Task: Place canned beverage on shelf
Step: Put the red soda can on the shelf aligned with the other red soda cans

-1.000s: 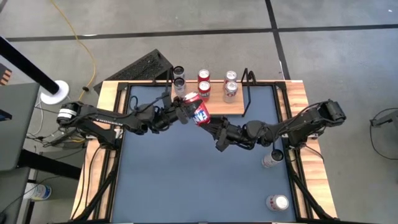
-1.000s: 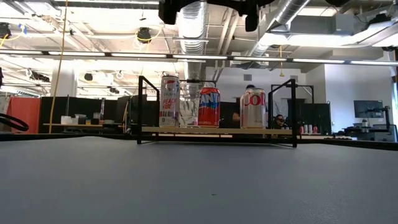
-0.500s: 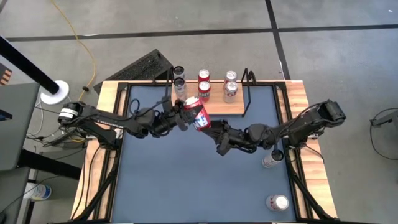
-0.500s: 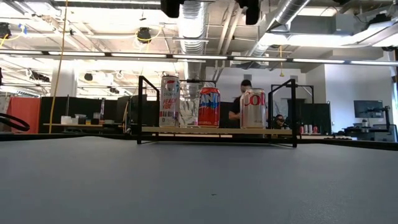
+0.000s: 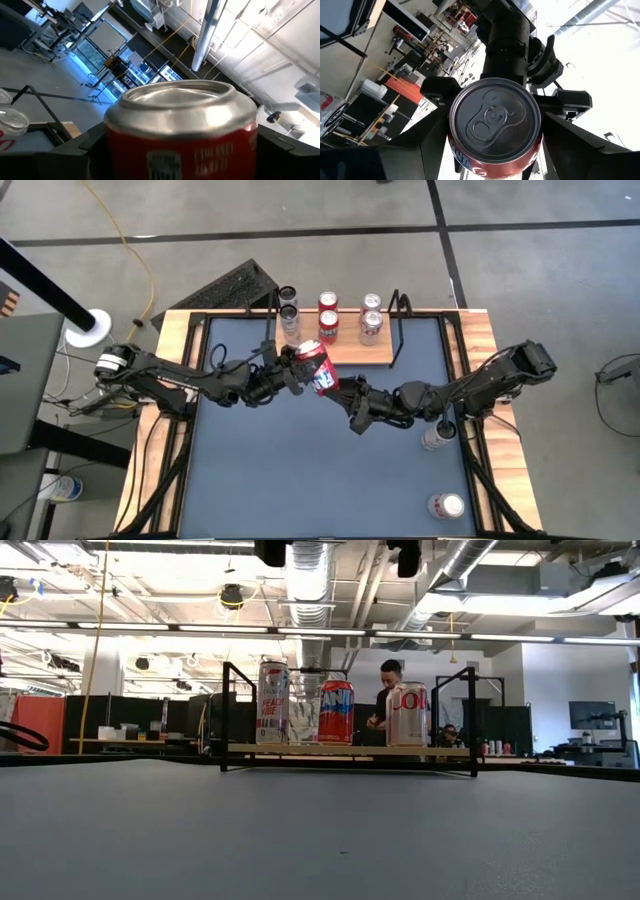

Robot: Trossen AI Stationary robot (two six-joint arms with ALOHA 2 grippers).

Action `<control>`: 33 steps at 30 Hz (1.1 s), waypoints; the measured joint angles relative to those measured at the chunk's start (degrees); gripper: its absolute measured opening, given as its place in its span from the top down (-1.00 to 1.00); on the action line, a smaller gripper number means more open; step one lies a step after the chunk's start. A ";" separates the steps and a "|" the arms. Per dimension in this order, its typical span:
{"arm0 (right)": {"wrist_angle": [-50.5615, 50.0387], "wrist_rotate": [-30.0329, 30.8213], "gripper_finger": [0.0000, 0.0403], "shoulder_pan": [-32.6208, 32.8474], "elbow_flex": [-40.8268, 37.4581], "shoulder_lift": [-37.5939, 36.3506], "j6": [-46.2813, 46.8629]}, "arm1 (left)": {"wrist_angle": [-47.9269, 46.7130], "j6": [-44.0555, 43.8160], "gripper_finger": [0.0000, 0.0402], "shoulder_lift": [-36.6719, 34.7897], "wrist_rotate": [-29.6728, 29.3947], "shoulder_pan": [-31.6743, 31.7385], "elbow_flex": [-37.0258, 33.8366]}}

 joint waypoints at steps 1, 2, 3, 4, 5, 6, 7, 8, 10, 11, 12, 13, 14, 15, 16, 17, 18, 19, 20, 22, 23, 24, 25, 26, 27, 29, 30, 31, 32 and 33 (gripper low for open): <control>-0.68 -0.16 -0.44 0.00 0.00 -0.05 -0.01 | 0.55 -0.17 -0.46 0.46 0.06 0.00 0.01; -1.31 -0.44 -0.44 0.00 0.00 -0.05 -0.31 | 0.50 -0.34 -0.46 0.58 0.29 0.00 0.00; -1.75 -0.94 -0.44 0.00 0.00 0.17 -0.61 | 0.25 -0.47 -0.46 0.65 0.45 0.00 -0.06; -1.60 -1.05 -0.44 -0.05 0.00 0.35 -0.70 | 0.26 -0.64 -0.46 1.04 0.47 0.00 -0.08; -1.59 -0.99 -0.44 -0.07 0.00 0.37 -0.72 | 1.01 -0.86 -0.46 1.44 0.47 0.02 -0.08; -1.83 -0.97 -0.44 -0.07 0.00 0.37 -0.72 | 1.60 -0.88 -0.46 1.62 0.65 -0.18 -0.08; -1.87 -1.16 -0.44 -0.20 0.00 0.39 -0.79 | 1.98 -0.52 -0.46 1.67 0.71 -0.54 -0.11; -1.80 -1.54 -0.44 -0.24 0.00 0.43 -1.09 | 2.37 0.02 -0.46 1.97 0.50 -0.79 -0.10; -1.76 -1.57 -0.44 -0.24 0.00 0.41 -1.11 | 3.44 0.04 -0.46 2.84 0.46 -0.90 -0.01; -1.92 -1.65 -0.44 -0.23 0.00 0.44 -1.10 | 3.16 -0.20 -0.46 2.96 0.84 -0.90 -0.04; -2.30 -1.76 -0.44 -0.22 0.00 0.46 -1.06 | 2.67 -0.70 -0.46 2.97 0.89 -0.87 -0.06; -2.53 -1.77 -0.44 -0.19 0.00 0.46 -0.93 | 2.56 -1.13 -0.46 3.27 0.82 -0.87 -0.12; -2.65 -1.70 -0.44 -0.15 0.00 0.46 -0.63 | 2.44 -1.33 -0.46 3.48 0.90 -0.75 -0.06; -2.75 -1.60 -0.44 -0.11 0.00 0.46 -0.56 | 2.44 -1.46 -0.46 3.59 1.25 -0.72 -0.01; -3.09 -1.62 -0.44 -0.11 0.00 0.46 -0.54 | 2.37 -1.49 -0.46 3.59 1.41 -0.72 -0.07; -3.34 -1.65 -0.44 -0.11 0.00 0.46 -0.43 | 2.48 -1.48 -0.46 3.57 1.51 -0.71 -0.08; -3.54 -1.63 -0.44 -0.11 0.00 0.46 -0.23 | 2.51 -1.38 -0.46 3.57 1.67 -0.69 -0.08; -3.69 -1.61 -0.44 -0.11 0.00 0.46 -0.21 | 2.75 -0.84 -0.46 3.60 1.79 -0.68 -0.08; -3.89 -1.62 -0.44 -0.12 0.00 0.46 -0.20 | 3.18 -0.31 -0.46 3.61 1.83 -0.68 -0.14; -4.32 -1.65 -0.44 -0.24 0.00 0.46 0.48 | 3.47 -0.01 -0.46 3.64 2.26 -0.70 -0.16; -4.51 -1.65 -0.44 -0.34 0.00 0.46 0.93 | 3.36 0.10 -0.46 3.67 2.44 -0.68 -0.16; -4.64 -1.70 -0.44 -0.62 0.00 0.46 1.09 | 2.85 0.41 -0.46 3.67 2.47 -0.68 -0.16; -4.99 -1.87 -0.44 -0.87 0.00 0.46 1.33 | 1.82 0.57 -0.46 3.63 2.45 -0.68 -0.14; -5.59 -2.04 -0.44 -1.07 0.00 0.46 1.62 | 0.48 0.58 -0.46 3.58 2.47 -0.67 -0.12; -6.41 -2.26 -0.44 -1.30 0.00 0.46 2.03 | -1.21 0.56 -0.46 3.55 2.58 -0.66 -0.05; -8.87 -3.19 -0.44 -1.51 0.00 0.46 3.03 | -4.42 0.03 -0.46 3.53 3.41 -0.66 -0.08; -10.24 -3.91 -0.44 -1.53 0.00 0.46 3.19 | -5.79 -0.33 -0.46 3.55 4.09 -0.66 -0.10; -11.69 -4.52 -0.44 -1.53 0.00 0.47 3.11 | -6.84 -0.70 -0.46 3.59 4.77 -0.66 -0.12; -12.52 -5.04 -0.44 -1.55 0.00 0.89 2.74 | -7.81 -1.08 -0.46 3.63 5.35 -0.66 -0.19; -12.67 -5.14 -0.44 -1.55 0.00 1.28 2.29 | -9.15 -1.22 -0.46 3.66 6.11 -0.66 -0.23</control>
